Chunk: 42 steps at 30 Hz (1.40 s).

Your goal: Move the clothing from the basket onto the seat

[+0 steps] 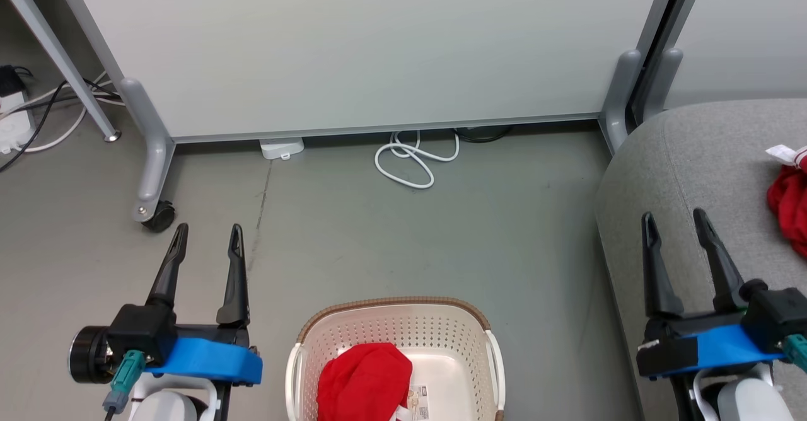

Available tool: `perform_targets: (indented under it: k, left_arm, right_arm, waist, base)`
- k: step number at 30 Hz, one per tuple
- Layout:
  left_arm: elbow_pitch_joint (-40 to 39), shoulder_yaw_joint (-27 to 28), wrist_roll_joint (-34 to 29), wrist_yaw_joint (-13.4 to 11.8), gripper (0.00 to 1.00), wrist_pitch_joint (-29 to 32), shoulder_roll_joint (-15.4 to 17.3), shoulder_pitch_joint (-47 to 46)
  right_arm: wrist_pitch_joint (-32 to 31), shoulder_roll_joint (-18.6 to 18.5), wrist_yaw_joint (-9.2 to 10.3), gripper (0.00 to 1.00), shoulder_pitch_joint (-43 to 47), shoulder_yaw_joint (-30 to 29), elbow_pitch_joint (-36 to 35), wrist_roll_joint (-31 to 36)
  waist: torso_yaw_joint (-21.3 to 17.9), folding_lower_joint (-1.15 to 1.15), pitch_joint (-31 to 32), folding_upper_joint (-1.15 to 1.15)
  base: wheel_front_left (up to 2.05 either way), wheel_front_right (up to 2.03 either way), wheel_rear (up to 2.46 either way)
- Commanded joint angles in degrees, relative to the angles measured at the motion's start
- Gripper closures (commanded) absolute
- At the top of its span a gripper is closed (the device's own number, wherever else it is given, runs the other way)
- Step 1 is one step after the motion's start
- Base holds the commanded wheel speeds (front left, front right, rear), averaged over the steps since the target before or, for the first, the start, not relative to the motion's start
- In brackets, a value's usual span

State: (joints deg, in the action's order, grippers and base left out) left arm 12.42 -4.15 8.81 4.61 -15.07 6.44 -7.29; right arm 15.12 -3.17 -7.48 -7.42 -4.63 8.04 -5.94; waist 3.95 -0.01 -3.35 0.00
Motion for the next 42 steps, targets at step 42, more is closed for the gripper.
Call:
perform_targets:
  k: [42]
  left_arm:
    - [5.5, -0.5, -4.4, 2.4, 0.0, -0.2, -0.2, -1.1]
  right_arm:
    - [0.1, 0.3, -0.03, 0.0, 1.9, 2.6, 5.5, -3.7]
  waist:
    - [-1.2, 0.01, 0.3, 0.0]
  base:
    - [0.0, 0.0, 0.0]
